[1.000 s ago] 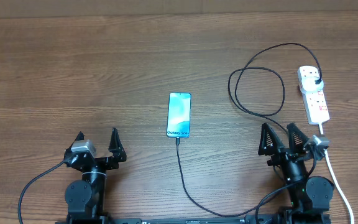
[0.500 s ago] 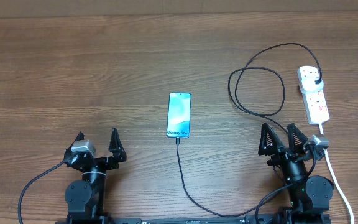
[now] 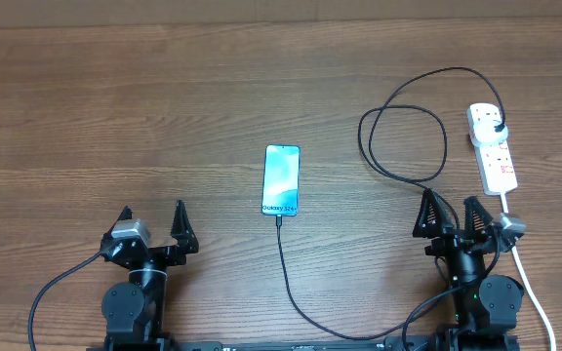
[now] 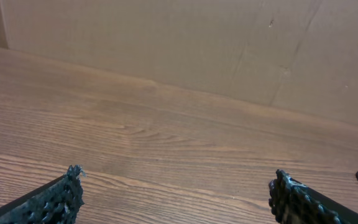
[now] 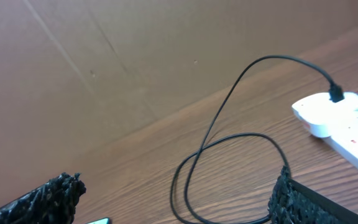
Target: Plug charger to phone and switch on socket
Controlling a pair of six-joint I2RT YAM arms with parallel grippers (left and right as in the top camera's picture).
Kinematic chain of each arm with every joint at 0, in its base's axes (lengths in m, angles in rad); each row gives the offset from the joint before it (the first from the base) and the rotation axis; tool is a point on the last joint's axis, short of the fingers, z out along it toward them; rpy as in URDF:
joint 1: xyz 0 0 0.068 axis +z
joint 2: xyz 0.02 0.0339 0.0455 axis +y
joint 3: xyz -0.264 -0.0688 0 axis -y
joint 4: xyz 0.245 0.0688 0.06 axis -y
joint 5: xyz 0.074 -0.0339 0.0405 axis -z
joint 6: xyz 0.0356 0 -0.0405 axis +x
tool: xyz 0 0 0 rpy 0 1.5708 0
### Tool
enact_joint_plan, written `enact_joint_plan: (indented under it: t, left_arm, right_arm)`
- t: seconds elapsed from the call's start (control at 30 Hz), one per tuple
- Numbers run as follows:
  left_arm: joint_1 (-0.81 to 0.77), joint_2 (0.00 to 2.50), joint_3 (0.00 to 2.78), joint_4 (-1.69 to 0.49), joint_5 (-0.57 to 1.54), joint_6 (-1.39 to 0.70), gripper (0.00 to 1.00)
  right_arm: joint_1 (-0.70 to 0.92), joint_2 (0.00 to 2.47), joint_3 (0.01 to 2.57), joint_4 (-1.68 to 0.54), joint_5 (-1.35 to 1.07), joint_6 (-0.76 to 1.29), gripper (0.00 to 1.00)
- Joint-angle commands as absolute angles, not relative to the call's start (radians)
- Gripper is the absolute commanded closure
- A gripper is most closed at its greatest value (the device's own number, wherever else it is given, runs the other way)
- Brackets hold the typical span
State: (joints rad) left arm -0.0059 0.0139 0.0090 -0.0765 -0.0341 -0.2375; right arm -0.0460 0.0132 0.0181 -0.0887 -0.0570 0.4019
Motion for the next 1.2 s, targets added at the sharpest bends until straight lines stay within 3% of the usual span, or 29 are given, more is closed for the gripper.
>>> enact_joint_plan:
  t: [0.0,0.33,1.17]
  left_arm:
    - [-0.001,0.006,0.005,-0.075,-0.029,-0.247,0.00]
    - [0.000,0.006,0.005,-0.075,-0.029,-0.247,0.00]
    - [0.000,0.006,0.005,-0.075,-0.029,-0.195,0.00]
  right_arm:
    - [-0.033,0.007,0.007,-0.084,-0.046,0.234,0.00]
    - [0.000,0.003,0.007,-0.084,-0.046,-0.004,0.00]
    - [-0.009,0.003,0.007,-0.081,-0.046,-0.001,0.00]
